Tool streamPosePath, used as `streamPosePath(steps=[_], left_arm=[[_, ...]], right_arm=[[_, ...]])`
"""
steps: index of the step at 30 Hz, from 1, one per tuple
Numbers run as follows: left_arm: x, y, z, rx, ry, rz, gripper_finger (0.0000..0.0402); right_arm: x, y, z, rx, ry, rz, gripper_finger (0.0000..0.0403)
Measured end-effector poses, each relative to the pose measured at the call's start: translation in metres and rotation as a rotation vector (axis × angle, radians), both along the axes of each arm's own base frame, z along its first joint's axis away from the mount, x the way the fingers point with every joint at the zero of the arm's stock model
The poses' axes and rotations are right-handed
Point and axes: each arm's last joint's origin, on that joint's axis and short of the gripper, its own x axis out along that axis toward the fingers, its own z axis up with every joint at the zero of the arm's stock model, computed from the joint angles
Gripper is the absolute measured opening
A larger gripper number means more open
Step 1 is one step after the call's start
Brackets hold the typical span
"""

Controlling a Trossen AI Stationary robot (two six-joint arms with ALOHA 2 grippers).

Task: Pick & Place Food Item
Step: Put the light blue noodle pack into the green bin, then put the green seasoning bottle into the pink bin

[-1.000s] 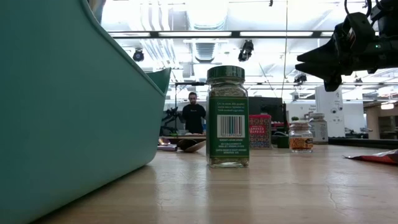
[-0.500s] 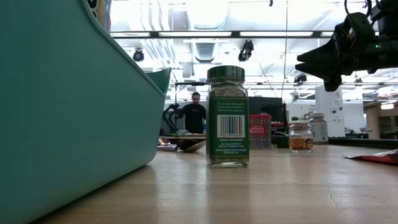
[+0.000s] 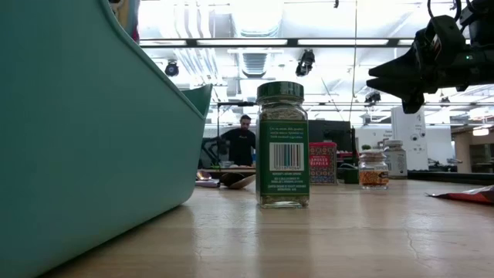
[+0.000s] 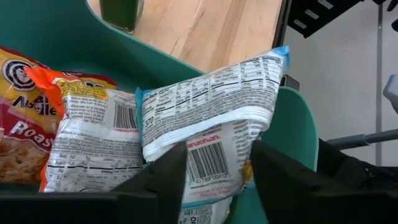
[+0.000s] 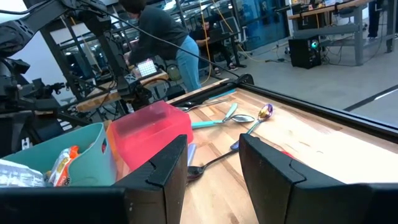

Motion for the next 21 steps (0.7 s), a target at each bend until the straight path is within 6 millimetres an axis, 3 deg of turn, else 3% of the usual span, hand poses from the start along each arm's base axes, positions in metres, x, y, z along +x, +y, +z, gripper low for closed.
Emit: streamPosePath(steps=[11, 21], left_arm=[[0.0002, -0.0002, 0.0009, -0.006, -0.006, 0.000, 0.0316], [0.0000, 0.0000, 0.0018, -0.007, -0.007, -0.001, 0.0344]], right_arm=[[0.0000, 0.0000, 0.0000, 0.000, 0.000, 0.000, 0.0142], [0.0000, 0.0000, 0.0000, 0.000, 0.000, 0.000, 0.0142]])
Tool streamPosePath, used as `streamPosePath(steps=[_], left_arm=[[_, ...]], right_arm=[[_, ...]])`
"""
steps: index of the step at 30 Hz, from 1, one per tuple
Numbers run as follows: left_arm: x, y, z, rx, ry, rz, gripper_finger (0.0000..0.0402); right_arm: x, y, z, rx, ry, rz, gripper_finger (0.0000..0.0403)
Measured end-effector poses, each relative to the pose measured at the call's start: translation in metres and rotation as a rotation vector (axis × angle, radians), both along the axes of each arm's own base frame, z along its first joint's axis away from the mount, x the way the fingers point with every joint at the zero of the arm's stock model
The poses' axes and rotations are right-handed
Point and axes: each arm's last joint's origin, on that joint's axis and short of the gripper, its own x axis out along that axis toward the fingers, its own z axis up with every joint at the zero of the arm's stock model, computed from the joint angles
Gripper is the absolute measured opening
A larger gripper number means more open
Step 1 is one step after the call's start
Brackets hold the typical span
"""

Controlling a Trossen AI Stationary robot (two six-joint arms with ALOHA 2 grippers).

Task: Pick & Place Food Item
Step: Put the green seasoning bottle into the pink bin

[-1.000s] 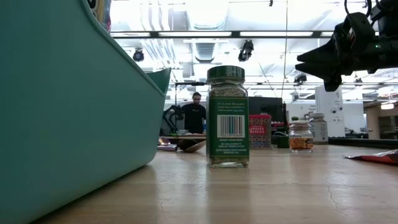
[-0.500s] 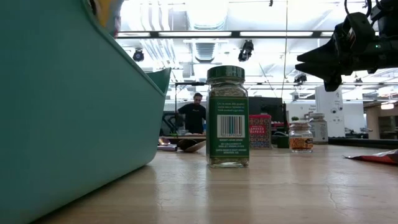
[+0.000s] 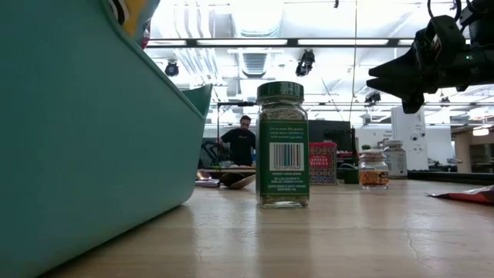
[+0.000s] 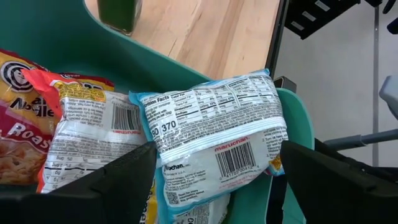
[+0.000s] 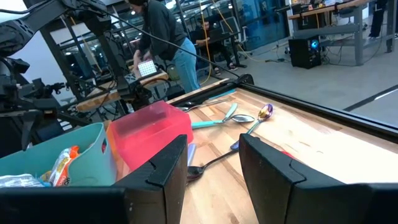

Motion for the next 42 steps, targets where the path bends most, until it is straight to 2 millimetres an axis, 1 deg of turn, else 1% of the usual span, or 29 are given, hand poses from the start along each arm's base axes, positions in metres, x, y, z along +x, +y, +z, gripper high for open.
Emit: streamPosePath(steps=[9, 17, 21, 29, 32, 35, 42], left_arm=[[0.000, 0.001, 0.000, 0.007, -0.005, 0.005, 0.0345], [0.008, 0.014, 0.006, 0.023, -0.032, 0.038, 0.0345], [0.011, 0.023, 0.013, 0.044, -0.057, 0.041, 0.0345], [0.008, 0.046, 0.040, 0.152, -0.183, 0.060, 0.0345], [0.007, 0.058, 0.048, 0.197, -0.203, 0.068, 0.0345], [0.008, 0.074, 0.053, 0.265, -0.207, 0.090, 0.0345], [0.015, 0.131, 0.068, 0.428, -0.197, 0.237, 0.0345]], right_arm=[[0.000, 0.000, 0.000, 0.000, 0.000, 0.000, 0.0142], [0.000, 0.000, 0.000, 0.000, 0.000, 0.000, 0.0142], [0.000, 0.000, 0.000, 0.000, 0.000, 0.000, 0.0142], [0.000, 0.000, 0.000, 0.000, 0.000, 0.000, 0.0142], [0.000, 0.000, 0.000, 0.000, 0.000, 0.000, 0.0142], [0.000, 0.000, 0.000, 0.000, 0.000, 0.000, 0.0142], [0.000, 0.000, 0.000, 0.000, 0.000, 0.000, 0.0142]])
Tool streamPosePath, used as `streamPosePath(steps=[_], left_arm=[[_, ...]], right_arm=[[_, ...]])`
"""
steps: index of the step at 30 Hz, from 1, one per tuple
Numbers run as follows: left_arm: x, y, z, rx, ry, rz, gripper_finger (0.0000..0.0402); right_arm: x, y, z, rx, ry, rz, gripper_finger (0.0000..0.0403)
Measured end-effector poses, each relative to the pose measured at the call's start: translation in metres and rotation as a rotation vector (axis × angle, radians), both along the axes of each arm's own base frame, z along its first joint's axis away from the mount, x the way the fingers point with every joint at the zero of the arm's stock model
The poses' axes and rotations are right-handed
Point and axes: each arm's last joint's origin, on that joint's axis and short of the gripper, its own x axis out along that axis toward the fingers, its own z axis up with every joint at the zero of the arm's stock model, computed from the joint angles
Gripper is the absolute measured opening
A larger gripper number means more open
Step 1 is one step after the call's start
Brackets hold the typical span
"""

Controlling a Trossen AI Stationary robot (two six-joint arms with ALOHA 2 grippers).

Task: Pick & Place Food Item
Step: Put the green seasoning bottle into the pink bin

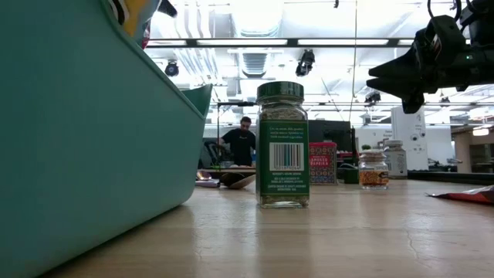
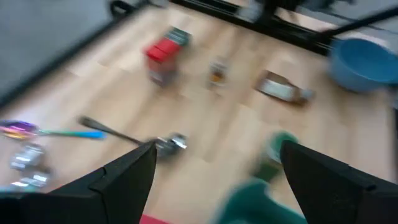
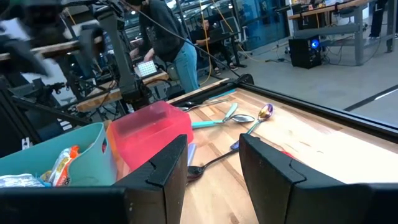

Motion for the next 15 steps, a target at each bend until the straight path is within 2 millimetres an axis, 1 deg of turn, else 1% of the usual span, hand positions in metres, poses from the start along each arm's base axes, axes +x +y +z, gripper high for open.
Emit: streamPosePath(steps=[5, 8, 10, 13, 15], left_arm=[[0.012, 0.045, 0.004, 0.116, 0.036, 0.081, 0.0345], [0.018, 0.071, 0.005, 0.134, 0.043, 0.160, 0.0345], [0.020, 0.085, 0.004, 0.113, 0.053, 0.193, 0.0345], [0.020, 0.101, -0.002, 0.057, 0.080, 0.197, 0.0345], [0.020, 0.106, -0.009, 0.036, 0.102, 0.196, 0.0345]], right_arm=[[0.000, 0.000, 0.000, 0.000, 0.000, 0.000, 0.0142], [0.000, 0.000, 0.000, 0.000, 0.000, 0.000, 0.0142], [0.000, 0.000, 0.000, 0.000, 0.000, 0.000, 0.0142], [0.000, 0.000, 0.000, 0.000, 0.000, 0.000, 0.0142], [0.000, 0.000, 0.000, 0.000, 0.000, 0.000, 0.0142]])
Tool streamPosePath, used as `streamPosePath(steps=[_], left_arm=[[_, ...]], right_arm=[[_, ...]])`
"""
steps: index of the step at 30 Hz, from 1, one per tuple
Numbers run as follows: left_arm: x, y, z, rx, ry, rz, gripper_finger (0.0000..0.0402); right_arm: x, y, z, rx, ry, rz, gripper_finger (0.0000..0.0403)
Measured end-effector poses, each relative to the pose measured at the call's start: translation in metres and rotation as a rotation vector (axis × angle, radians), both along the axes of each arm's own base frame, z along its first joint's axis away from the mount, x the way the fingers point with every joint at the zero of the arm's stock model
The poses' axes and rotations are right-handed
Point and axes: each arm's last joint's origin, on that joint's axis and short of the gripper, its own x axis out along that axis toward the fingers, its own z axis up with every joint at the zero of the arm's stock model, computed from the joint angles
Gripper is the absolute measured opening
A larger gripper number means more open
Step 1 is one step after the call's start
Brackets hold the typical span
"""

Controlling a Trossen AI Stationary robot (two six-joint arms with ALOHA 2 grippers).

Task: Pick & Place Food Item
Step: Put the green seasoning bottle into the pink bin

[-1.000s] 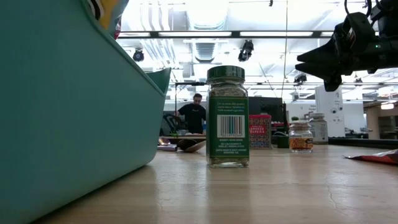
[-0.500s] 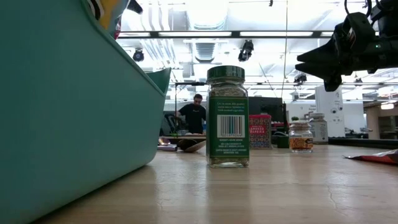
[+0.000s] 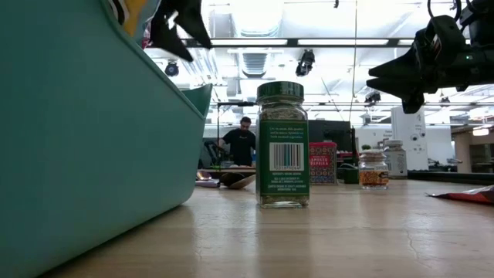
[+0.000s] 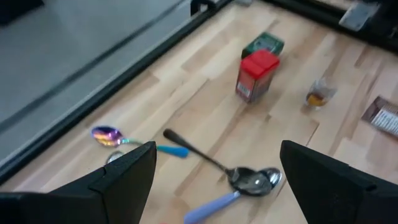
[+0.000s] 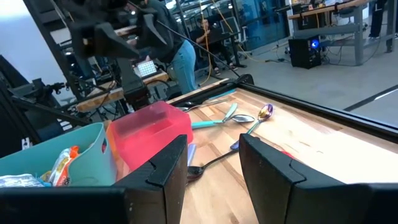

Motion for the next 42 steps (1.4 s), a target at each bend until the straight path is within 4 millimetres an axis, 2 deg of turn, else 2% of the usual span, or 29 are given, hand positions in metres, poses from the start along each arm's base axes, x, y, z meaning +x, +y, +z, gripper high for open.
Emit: streamPosePath(steps=[7, 18, 24, 32, 42], left_arm=[[-0.004, 0.003, -0.015, 0.002, 0.064, 0.016, 0.0345], [-0.004, 0.004, -0.016, 0.057, 0.114, -0.042, 0.0345], [-0.006, 0.014, -0.017, 0.048, 0.143, -0.028, 0.0345], [-0.007, 0.029, -0.018, 0.055, 0.207, -0.115, 0.0345], [-0.001, 0.035, -0.015, 0.073, 0.149, -0.153, 0.0345]], right_arm=[[0.000, 0.000, 0.000, 0.000, 0.000, 0.000, 0.0142], [0.000, 0.000, 0.000, 0.000, 0.000, 0.000, 0.0142], [0.000, 0.000, 0.000, 0.000, 0.000, 0.000, 0.0142], [0.000, 0.000, 0.000, 0.000, 0.000, 0.000, 0.0142], [0.000, 0.000, 0.000, 0.000, 0.000, 0.000, 0.0142]])
